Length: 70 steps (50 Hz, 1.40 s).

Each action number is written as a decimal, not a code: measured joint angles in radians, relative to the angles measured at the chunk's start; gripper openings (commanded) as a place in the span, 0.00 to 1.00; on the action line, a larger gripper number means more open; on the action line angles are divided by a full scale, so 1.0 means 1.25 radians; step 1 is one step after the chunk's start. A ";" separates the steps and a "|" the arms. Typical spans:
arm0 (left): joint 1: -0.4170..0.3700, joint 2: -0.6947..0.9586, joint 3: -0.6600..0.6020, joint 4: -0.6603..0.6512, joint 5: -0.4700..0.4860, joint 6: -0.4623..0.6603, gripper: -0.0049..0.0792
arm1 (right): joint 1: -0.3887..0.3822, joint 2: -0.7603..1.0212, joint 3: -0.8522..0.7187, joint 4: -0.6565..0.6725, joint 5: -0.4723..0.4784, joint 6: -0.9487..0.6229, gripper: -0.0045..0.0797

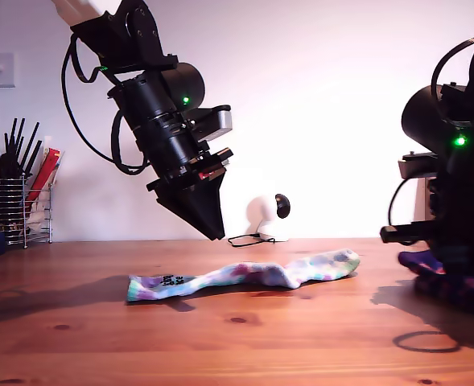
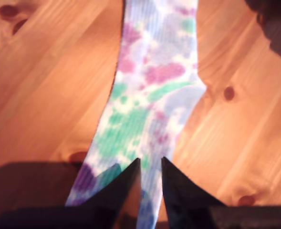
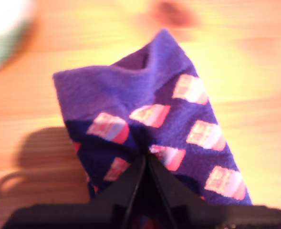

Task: Fold the socks in front of you. After folding them, place them to the right side.

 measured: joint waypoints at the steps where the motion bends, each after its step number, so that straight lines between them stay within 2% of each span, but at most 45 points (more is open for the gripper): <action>1: -0.001 0.000 0.000 0.000 -0.002 0.000 0.20 | -0.001 0.000 0.000 0.000 0.002 0.000 0.04; 9: 0.000 0.000 0.000 0.000 -0.009 0.000 0.20 | -0.020 -0.004 -0.001 0.007 -0.028 0.005 0.04; 22: 0.006 0.000 0.000 0.006 -0.009 0.000 0.20 | -0.035 -0.028 -0.001 -0.017 -0.180 0.009 0.04; 29: 0.009 0.000 0.000 0.037 0.001 -0.013 0.20 | -0.027 -0.037 0.005 -0.053 -0.348 0.004 0.04; 32: 0.010 0.000 0.000 0.059 0.010 -0.026 0.20 | -0.024 -0.037 0.016 -0.063 -0.390 0.002 0.04; 42: 0.010 0.000 0.000 0.063 0.019 -0.044 0.20 | -0.015 -0.037 0.091 -0.119 -0.350 -0.035 0.04; 50: 0.010 0.000 0.000 0.056 0.021 -0.045 0.20 | -0.016 -0.037 0.092 -0.170 -0.348 -0.054 0.04; 61: 0.010 0.000 0.000 0.056 0.039 -0.046 0.20 | -0.020 -0.037 0.092 -0.190 -0.390 -0.088 0.04; 70: 0.010 0.000 0.000 0.056 0.039 -0.046 0.20 | -0.020 -0.014 0.092 -0.186 -0.453 -0.112 0.04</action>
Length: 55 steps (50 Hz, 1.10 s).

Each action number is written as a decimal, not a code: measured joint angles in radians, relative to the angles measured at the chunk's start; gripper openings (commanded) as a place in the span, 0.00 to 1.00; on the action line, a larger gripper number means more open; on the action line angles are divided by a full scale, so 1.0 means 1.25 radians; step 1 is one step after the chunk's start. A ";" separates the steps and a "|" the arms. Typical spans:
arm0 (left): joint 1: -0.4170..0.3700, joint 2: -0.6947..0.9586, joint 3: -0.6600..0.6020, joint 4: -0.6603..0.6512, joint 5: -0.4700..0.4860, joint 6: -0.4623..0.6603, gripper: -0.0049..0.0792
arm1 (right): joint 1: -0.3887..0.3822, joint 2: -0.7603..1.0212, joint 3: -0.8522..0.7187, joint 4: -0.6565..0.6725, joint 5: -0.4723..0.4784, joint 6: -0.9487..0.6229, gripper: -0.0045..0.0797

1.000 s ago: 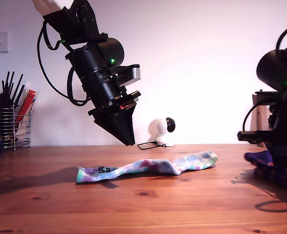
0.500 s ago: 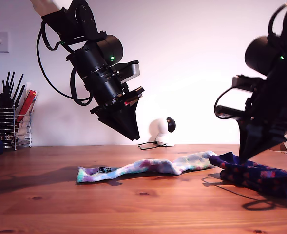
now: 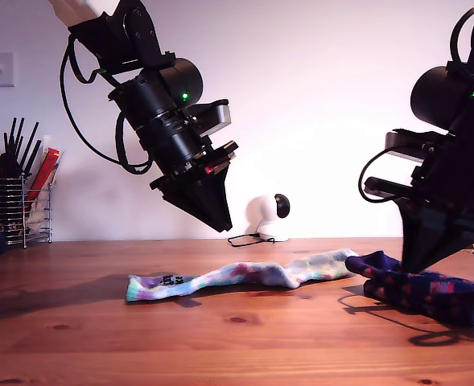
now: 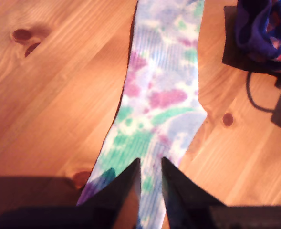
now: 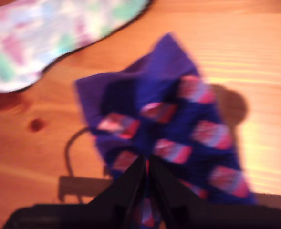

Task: Fold the socks in front of you. After folding them, place them to the right side.

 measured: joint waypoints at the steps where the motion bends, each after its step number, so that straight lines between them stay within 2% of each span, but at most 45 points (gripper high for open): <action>1: 0.000 0.000 0.000 0.000 0.000 0.000 0.20 | 0.000 0.009 0.000 0.002 -0.004 -0.004 0.04; 6: 0.000 0.000 0.000 -0.001 0.000 0.000 0.20 | -0.001 0.043 0.004 0.013 0.001 -0.006 0.04; 8: 0.000 0.000 0.000 -0.002 0.000 0.000 0.20 | 0.000 0.043 0.007 0.016 0.026 -0.004 0.04; 18: 0.000 0.000 0.000 -0.013 0.000 0.000 0.20 | 0.007 0.043 0.016 0.031 0.230 0.043 0.04; 28: 0.000 0.000 0.000 -0.026 0.000 0.000 0.20 | -0.044 0.043 0.025 -0.013 0.357 0.055 0.04; 35: 0.000 0.000 0.000 -0.032 0.000 0.000 0.20 | -0.068 0.043 0.025 -0.014 0.367 0.084 0.04; 55: 0.000 0.000 0.000 -0.032 0.000 0.000 0.20 | -0.062 0.032 0.024 -0.033 0.368 0.106 0.04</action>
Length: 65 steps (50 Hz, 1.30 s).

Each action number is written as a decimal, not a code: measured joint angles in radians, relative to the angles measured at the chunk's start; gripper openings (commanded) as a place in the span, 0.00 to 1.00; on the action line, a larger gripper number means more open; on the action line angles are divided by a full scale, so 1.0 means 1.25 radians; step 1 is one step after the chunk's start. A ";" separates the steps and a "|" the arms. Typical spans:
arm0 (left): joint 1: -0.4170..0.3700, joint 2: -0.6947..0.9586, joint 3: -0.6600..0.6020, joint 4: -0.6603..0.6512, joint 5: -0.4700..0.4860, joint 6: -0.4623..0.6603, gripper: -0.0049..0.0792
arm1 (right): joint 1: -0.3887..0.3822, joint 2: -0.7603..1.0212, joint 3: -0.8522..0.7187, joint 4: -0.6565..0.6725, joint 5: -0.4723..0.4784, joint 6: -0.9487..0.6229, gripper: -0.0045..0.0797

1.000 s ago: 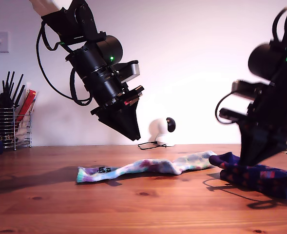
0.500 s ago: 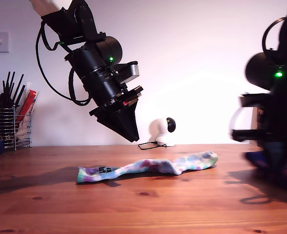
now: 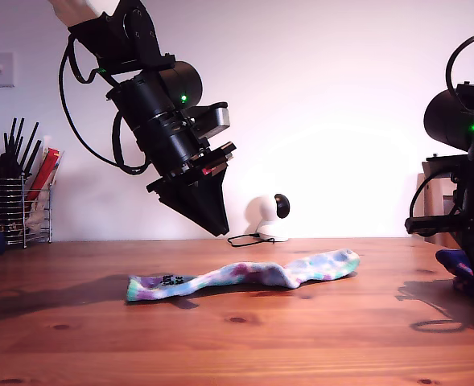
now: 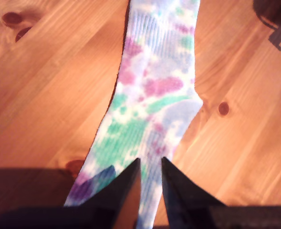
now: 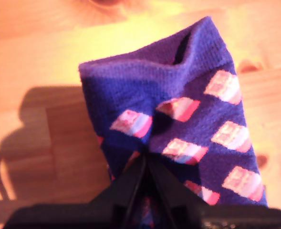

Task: Fold the socks in front of you. After folding them, place them to the right side.

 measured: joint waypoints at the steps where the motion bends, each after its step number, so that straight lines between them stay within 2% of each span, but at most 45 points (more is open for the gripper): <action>1: 0.000 0.000 0.000 0.000 0.000 0.000 0.20 | 0.000 -0.002 0.000 -0.005 0.000 0.000 0.04; 22: 0.000 0.000 0.000 0.000 0.009 0.000 0.20 | 0.000 -0.095 0.000 -0.061 0.002 -0.011 0.04; 27: 0.000 0.000 0.000 0.002 0.014 0.000 0.20 | -0.001 -0.094 0.016 -0.072 -0.066 -0.032 0.04; 38: 0.000 0.000 0.000 0.036 0.024 0.000 0.18 | 0.022 -0.094 0.065 -0.047 -0.310 -0.069 0.04; 42: 0.000 0.000 0.000 0.049 0.044 0.000 0.10 | 0.042 -0.095 0.071 -0.014 -0.361 -0.074 0.04; 46: 0.000 0.000 0.000 0.067 0.064 0.000 0.03 | 0.058 -0.095 0.071 0.009 -0.386 -0.075 0.04; 57: -0.002 0.013 0.000 0.098 0.097 -0.002 0.03 | 0.073 -0.095 0.071 0.049 -0.397 -0.076 0.04; 65: -0.008 0.056 0.000 0.122 0.099 -0.003 0.03 | 0.067 -0.095 0.071 0.078 -0.435 -0.075 0.04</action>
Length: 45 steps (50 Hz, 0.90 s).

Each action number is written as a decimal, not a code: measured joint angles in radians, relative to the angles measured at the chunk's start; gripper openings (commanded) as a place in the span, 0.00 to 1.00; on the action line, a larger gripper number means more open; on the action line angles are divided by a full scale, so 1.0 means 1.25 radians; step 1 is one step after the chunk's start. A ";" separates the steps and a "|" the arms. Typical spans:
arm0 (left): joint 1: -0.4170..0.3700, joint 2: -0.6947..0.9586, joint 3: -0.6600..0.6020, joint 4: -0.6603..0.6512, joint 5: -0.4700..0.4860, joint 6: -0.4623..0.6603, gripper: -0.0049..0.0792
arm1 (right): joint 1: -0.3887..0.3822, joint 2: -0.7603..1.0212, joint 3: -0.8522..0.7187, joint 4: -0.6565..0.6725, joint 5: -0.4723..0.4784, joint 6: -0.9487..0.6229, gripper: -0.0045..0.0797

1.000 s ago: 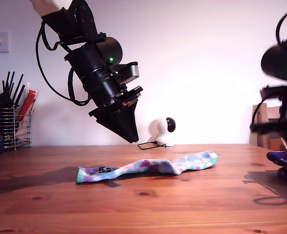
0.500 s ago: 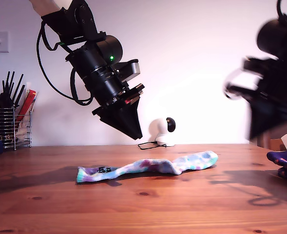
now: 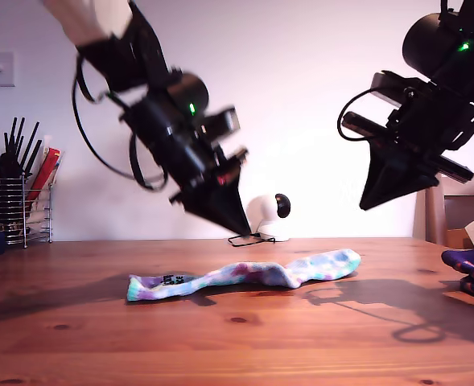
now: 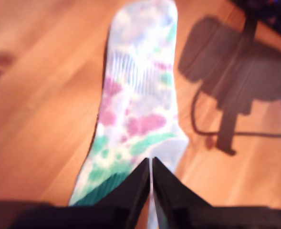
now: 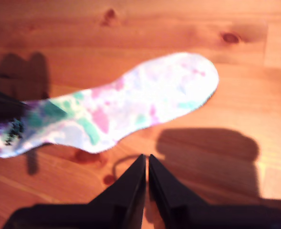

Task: Fold the socks in front of you. After folding them, place them to the right side.

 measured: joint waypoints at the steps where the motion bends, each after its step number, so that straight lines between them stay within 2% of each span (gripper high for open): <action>1: -0.001 0.005 0.000 0.003 0.000 0.000 0.03 | 0.000 0.000 0.000 0.005 -0.004 0.000 0.04; 7: -0.008 0.025 0.000 0.017 0.000 0.000 0.03 | 0.000 0.000 0.000 0.026 -0.038 0.000 0.04; 20: -0.013 0.042 0.000 0.017 -0.002 0.000 0.03 | 0.000 0.000 0.000 0.032 -0.064 0.000 0.04; 29: -0.015 0.049 0.000 -0.006 -0.061 0.001 0.03 | 0.001 0.000 0.000 0.031 -0.064 0.000 0.04; 45: -0.016 0.052 0.000 -0.051 -0.085 0.000 0.03 | 0.011 0.000 0.000 0.024 -0.082 0.000 0.04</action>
